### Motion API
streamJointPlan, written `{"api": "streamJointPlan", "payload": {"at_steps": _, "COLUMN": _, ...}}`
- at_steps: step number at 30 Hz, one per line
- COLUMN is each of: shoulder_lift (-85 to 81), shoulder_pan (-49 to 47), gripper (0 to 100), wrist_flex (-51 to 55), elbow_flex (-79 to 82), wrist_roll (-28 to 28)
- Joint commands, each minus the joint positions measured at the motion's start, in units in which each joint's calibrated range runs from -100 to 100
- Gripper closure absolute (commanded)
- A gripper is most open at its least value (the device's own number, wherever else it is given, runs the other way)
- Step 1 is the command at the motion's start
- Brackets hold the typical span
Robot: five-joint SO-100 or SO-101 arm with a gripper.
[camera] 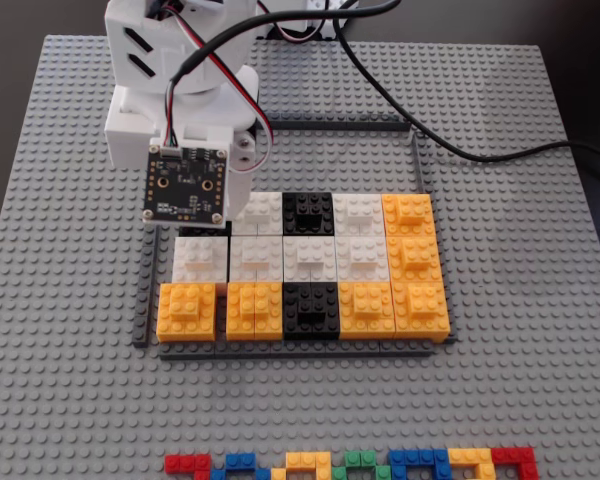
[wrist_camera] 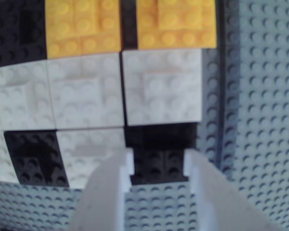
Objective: Grab the cube and place it into the grid
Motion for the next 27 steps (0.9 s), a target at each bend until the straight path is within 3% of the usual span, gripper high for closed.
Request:
{"api": "streamJointPlan", "payload": {"at_steps": 1, "shoulder_lift": -1.63, "shoulder_pan": 0.22, "gripper": 87, "wrist_flex": -0.32, "elbow_flex": -1.69, "wrist_roll": 0.2}}
{"api": "streamJointPlan", "payload": {"at_steps": 27, "shoulder_lift": -2.75, "shoulder_pan": 1.47, "gripper": 85, "wrist_flex": -0.22, "elbow_flex": -2.15, "wrist_roll": 0.34}}
